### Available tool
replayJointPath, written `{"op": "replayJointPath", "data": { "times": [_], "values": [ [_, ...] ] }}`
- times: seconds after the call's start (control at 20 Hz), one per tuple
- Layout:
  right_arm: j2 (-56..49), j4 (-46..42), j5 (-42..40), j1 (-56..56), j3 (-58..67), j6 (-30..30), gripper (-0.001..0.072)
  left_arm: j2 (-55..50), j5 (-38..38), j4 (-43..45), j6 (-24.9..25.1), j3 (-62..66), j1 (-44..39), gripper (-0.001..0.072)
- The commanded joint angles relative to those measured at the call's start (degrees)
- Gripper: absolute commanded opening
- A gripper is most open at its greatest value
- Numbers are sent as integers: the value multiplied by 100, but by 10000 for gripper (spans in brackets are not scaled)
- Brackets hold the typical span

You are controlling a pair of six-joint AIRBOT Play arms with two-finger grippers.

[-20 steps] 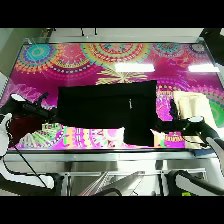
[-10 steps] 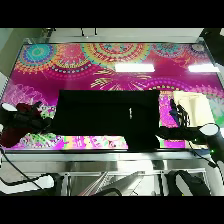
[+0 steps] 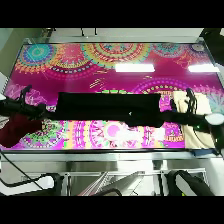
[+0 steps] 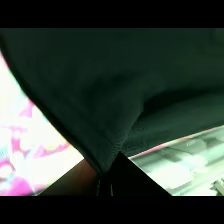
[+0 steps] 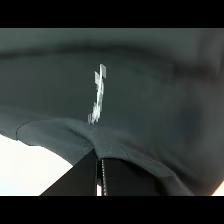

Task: Fold the shirts.

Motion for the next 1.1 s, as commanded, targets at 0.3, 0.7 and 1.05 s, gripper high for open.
{"op": "replayJointPath", "data": {
  "times": [0.3, 0.7, 1.05],
  "values": [
    [-3591, 859, -282, 9, 2374, -1283, 22, -2317, -103, -15, -603, 2660, -667, 10],
    [-3755, 1209, -258, -153, 2774, -1864, 449, -3171, -544, -26, -658, 3475, -778, 573],
    [-3685, -275, 769, -739, 2673, -439, 700, -3161, -968, -85, -1008, 4610, -898, 695]
  ]
}}
